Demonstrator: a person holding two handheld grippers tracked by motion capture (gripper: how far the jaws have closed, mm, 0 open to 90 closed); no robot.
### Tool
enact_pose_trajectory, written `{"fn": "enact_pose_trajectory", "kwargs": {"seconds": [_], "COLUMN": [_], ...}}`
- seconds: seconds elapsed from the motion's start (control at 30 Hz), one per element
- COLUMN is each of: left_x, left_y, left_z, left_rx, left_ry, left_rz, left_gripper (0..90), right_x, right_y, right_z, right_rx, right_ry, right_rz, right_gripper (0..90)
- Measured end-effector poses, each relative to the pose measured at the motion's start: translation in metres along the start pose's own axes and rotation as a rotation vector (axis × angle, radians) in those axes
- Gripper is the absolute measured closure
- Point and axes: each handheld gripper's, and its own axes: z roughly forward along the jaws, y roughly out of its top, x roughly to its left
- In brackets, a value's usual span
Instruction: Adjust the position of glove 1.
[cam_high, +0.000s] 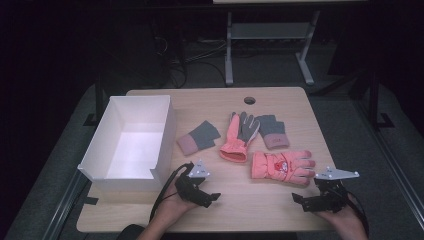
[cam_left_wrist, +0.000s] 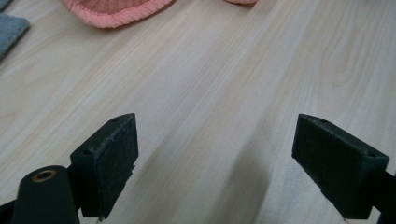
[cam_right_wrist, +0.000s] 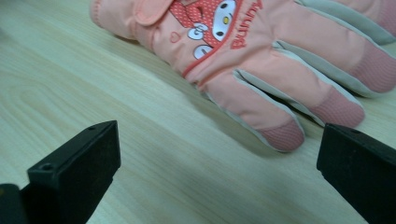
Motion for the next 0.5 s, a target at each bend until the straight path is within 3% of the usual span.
{"fn": "enact_pose_trajectory", "kwargs": {"seconds": [0.17,0.5], "left_x": [0.002,0.015], "left_y": [0.004,0.020], "left_z": [0.000,-0.003], "left_rx": [0.007,-0.014], "left_ry": [0.017,0.077], "left_rz": [0.002,-0.026], "left_gripper": [17.2,30.7], "right_x": [0.000,-0.003], "right_y": [0.002,0.004], "right_z": [0.000,-0.003], "right_rx": [-0.014,-0.026], "right_ry": [0.033,0.040], "right_rz": [-0.007,-0.011], "right_gripper": [0.0,0.0]}}
